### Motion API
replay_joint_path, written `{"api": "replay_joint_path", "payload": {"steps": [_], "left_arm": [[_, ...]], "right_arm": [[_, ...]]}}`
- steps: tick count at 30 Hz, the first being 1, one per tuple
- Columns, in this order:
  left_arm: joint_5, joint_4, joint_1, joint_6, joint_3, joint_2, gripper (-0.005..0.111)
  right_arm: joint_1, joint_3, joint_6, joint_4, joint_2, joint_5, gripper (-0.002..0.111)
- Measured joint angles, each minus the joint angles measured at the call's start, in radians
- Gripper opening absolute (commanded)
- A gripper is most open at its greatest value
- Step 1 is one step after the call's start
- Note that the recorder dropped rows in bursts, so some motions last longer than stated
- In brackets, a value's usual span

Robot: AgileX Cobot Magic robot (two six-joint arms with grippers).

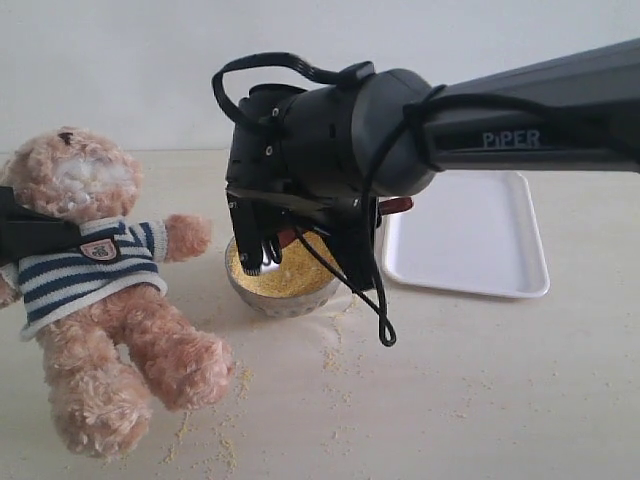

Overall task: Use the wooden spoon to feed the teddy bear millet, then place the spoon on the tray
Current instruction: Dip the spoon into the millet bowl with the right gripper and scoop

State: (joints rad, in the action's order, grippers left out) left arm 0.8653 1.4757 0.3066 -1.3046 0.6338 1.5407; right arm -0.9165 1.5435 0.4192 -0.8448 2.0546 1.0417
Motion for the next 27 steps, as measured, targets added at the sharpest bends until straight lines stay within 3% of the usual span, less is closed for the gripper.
{"api": "replay_joint_path", "payload": {"steps": [12,18,27], "left_arm": [[0.000,0.000,0.000,0.000,0.000,0.000,0.005],[0.000,0.000,0.000,0.000,0.000,0.000,0.005],[0.000,0.000,0.000,0.000,0.000,0.000,0.005]], "right_arm": [[0.000,0.000,0.044,-0.001,0.079,-0.016,0.000],[0.000,0.000,-0.039,-0.114,0.086,-0.014,0.000],[0.000,0.000,0.050,-0.003,0.088,0.010,0.000]]}}
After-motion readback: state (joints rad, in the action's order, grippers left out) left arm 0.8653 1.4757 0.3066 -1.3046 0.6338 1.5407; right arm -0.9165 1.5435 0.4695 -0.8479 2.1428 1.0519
